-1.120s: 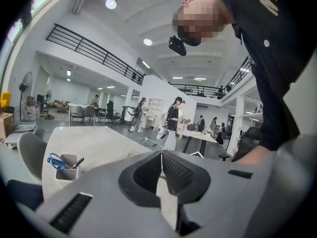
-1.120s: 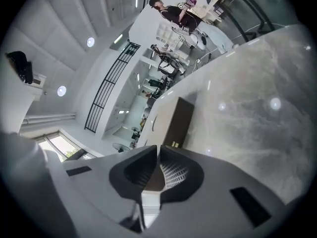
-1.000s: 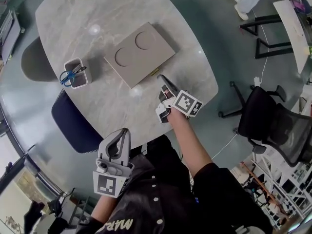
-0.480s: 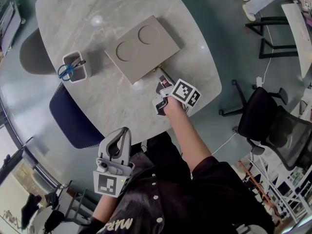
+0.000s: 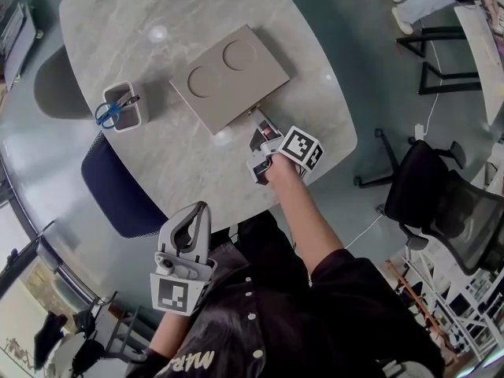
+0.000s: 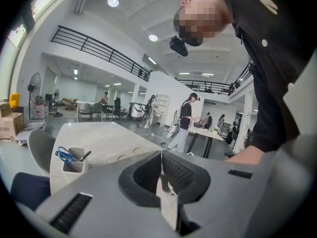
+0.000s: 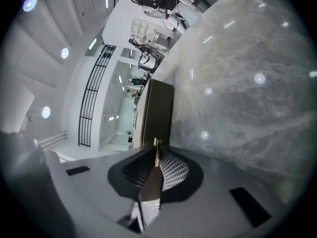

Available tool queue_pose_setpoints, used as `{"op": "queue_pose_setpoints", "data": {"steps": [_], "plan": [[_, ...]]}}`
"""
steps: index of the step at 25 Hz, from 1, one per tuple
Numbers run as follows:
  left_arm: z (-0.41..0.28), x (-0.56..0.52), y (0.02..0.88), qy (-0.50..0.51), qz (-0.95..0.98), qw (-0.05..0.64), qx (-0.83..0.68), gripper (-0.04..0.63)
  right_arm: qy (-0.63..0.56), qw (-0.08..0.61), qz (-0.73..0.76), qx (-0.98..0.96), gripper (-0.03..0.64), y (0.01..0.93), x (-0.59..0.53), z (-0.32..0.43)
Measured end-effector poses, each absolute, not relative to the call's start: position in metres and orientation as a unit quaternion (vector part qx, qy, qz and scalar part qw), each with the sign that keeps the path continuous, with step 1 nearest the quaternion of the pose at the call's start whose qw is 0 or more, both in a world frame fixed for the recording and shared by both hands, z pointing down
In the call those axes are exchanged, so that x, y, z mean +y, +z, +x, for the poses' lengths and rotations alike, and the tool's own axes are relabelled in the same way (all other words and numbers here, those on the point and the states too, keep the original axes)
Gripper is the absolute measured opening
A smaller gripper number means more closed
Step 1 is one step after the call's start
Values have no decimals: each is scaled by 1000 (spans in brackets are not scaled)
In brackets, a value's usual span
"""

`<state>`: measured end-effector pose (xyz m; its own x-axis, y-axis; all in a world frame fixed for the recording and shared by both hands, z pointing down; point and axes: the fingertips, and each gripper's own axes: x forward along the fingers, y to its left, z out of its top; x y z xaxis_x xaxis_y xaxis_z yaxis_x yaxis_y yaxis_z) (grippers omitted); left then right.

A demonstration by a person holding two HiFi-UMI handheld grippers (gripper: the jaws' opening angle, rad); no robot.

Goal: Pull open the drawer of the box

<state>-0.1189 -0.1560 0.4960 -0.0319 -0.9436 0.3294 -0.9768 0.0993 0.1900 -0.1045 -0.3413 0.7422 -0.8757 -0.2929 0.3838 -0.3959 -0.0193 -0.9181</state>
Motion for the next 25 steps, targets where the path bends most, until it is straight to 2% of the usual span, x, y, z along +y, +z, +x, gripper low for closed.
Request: {"op": "queue_pose_setpoints", "data": {"steps": [25], "plan": [[-110,-152,468,27,698,148,-700,17,671,64,298,-675,25,746,-300,-11]]}}
